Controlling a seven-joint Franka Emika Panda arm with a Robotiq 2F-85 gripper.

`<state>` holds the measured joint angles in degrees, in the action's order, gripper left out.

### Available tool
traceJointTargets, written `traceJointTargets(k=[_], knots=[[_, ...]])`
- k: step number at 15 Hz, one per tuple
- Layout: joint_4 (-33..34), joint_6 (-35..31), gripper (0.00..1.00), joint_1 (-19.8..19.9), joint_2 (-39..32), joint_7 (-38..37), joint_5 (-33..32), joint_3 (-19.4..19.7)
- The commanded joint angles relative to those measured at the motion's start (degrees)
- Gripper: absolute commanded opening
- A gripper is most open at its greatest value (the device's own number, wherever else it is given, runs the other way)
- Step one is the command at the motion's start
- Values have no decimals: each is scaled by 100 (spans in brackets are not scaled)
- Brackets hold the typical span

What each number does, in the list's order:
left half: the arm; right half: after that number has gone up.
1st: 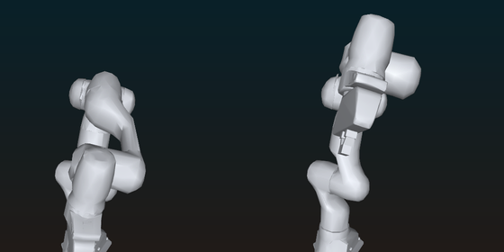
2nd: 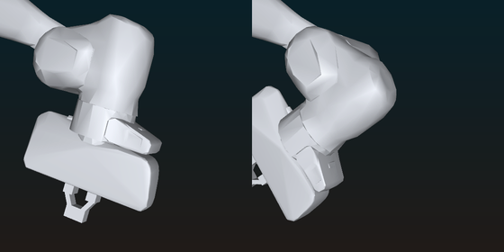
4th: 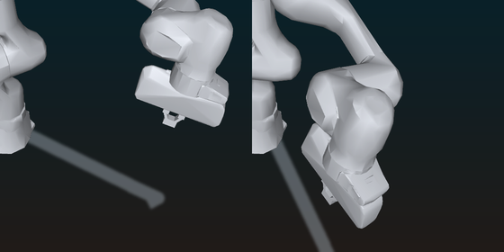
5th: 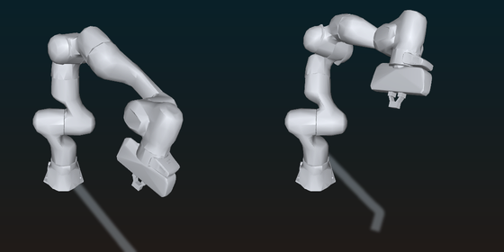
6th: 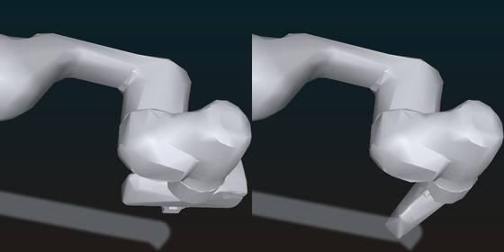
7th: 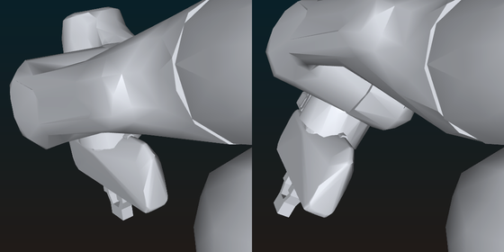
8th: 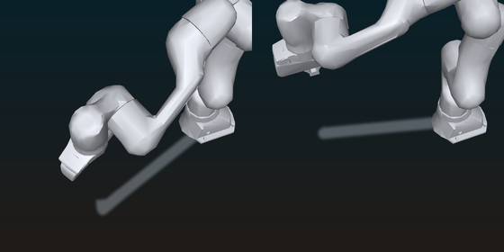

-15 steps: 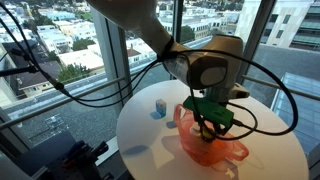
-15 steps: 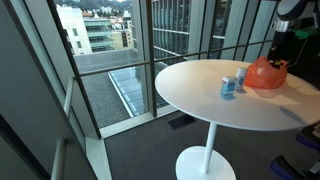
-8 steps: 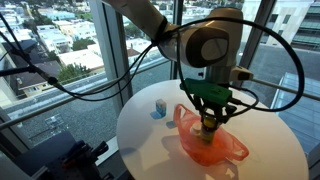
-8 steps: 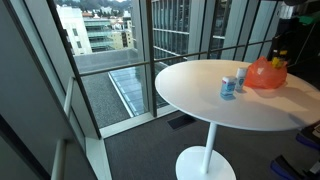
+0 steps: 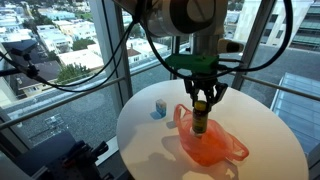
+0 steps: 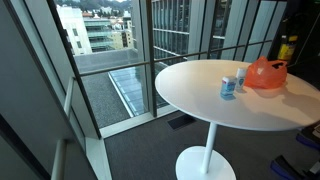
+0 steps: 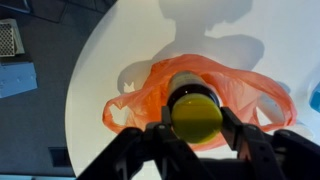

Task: Remove the brown bottle from the plastic and put it on the table

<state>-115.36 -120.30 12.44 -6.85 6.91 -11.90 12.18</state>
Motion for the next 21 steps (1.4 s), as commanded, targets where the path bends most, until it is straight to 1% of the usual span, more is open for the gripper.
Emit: traceJointTargets(k=[1, 4, 9, 10, 12, 13, 14, 15, 18, 21], knots=[[-395, 311, 28, -124, 580, -174, -126, -68], [-619, 498, 28, -224, 845, -107, -43, -169], [-857, 433, 28, -299, 997, -136, -15, -258], [-878, 444, 73, -291, 999, -90, 14, -255], [-936, 465, 85, -286, 1013, -86, -3, -253], [-969, 454, 94, -281, 1019, -103, -31, -249], [-1004, 438, 99, -270, 1029, -111, -47, -239], [-1040, 420, 100, -251, 1036, -103, -54, -219], [-1099, 312, 100, -123, 1034, -214, -8, -88], [-1063, 92, 100, 100, 928, -462, 82, 140]])
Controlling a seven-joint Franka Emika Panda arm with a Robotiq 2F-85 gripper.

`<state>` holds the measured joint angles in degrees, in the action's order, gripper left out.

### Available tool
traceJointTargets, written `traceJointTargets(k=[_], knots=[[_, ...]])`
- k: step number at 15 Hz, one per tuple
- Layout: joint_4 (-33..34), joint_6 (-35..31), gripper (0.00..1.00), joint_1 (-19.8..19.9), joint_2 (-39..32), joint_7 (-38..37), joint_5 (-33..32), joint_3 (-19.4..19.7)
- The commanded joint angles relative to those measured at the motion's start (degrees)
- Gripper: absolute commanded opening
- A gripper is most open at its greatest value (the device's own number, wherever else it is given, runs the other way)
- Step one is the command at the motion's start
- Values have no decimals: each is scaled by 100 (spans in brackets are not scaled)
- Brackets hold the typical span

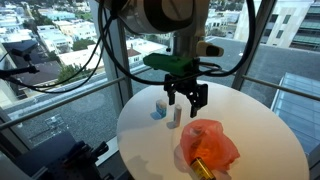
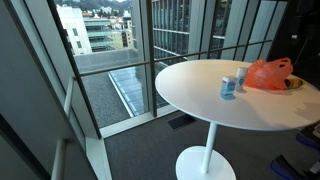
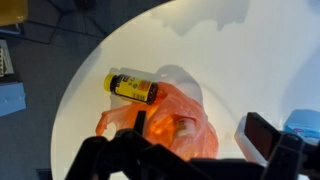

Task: Remove the brown bottle from the plastic and put it on the table

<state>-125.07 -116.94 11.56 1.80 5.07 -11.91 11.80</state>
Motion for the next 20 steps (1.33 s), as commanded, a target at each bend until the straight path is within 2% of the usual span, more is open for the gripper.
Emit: traceJointTargets(k=[1, 6, 11, 15, 20], knots=[[-68, -345, 100, 275, 7, -383, 145, 265], [-47, -1126, 100, 620, -363, -971, 516, 597], [36, -1776, 100, 722, -948, -1804, 783, 756], [84, -2057, 100, 715, -1361, -2356, 920, 859], [140, -2247, 100, 729, -1767, -2627, 1181, 952]])
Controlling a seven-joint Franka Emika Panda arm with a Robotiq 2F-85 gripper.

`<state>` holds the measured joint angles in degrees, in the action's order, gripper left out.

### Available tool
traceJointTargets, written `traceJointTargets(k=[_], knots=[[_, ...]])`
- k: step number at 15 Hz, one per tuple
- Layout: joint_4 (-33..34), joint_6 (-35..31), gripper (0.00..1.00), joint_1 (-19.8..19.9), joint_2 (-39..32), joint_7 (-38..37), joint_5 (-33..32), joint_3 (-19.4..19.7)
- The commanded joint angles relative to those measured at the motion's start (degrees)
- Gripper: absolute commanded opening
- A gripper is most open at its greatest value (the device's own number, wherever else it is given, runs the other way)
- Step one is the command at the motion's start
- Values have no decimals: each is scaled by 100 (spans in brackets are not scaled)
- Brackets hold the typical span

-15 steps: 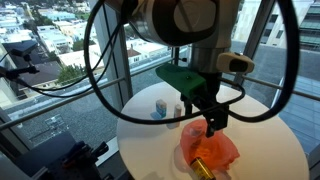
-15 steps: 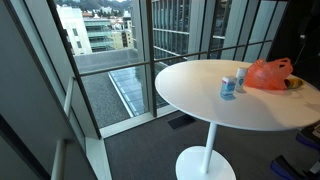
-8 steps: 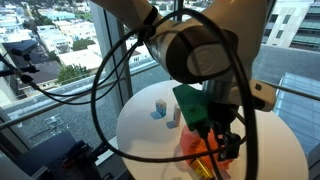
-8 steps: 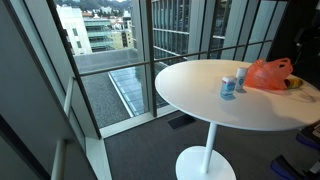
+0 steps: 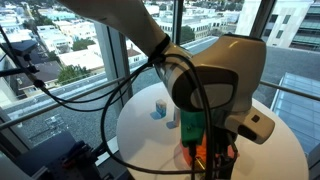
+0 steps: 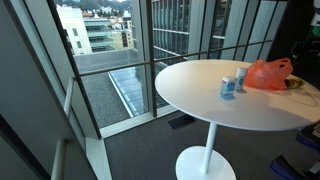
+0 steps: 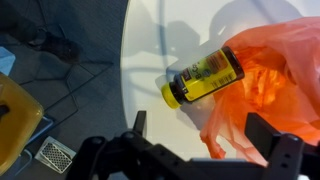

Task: Remove the brown bottle from the plastic and put it on the table

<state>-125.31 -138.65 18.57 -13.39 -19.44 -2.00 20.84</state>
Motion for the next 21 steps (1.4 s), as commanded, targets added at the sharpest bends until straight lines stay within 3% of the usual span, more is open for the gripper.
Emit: traceJointTargets(k=[1, 9, 21], knots=[[178, -120, 100, 36, -338, -203, 273, 61], [381, -160, 100, 63, -881, -174, 832, 37], [333, -417, 100, 29, -1164, -371, 805, 173]])
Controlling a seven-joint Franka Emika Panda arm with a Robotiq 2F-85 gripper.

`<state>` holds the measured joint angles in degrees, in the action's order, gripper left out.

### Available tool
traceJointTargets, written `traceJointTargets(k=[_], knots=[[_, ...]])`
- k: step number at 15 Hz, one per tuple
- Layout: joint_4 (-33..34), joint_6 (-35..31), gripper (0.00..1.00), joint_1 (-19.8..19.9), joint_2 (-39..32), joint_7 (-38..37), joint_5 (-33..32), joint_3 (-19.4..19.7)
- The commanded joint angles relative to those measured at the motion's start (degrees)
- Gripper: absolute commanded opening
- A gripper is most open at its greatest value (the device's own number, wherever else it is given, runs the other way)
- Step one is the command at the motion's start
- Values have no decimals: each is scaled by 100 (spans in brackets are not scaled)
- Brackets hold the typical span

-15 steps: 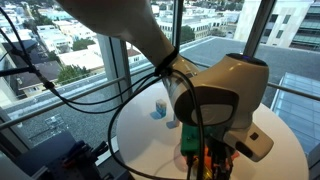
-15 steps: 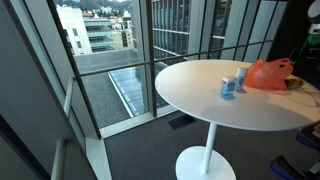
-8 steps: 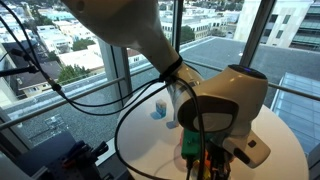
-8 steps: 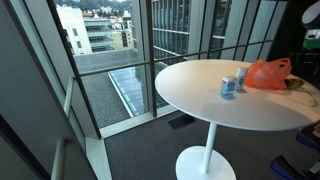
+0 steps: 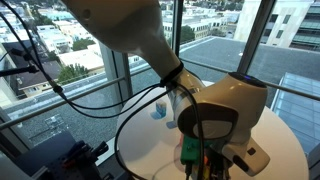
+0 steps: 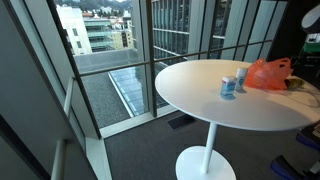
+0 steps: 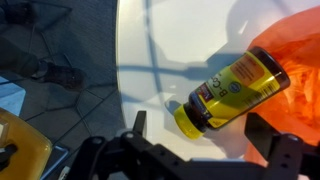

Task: Remove the brown bottle from the plastic and put it on the table

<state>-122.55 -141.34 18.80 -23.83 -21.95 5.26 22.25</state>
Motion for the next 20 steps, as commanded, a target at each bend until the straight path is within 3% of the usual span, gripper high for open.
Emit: traceJointTargets(k=[1, 12, 20], knots=[[73, -180, 100, 6, -169, -145, 85, 40], [163, -471, 100, -83, -470, -399, 170, 6], [94, -494, 100, -260, -544, -1024, 726, -48]])
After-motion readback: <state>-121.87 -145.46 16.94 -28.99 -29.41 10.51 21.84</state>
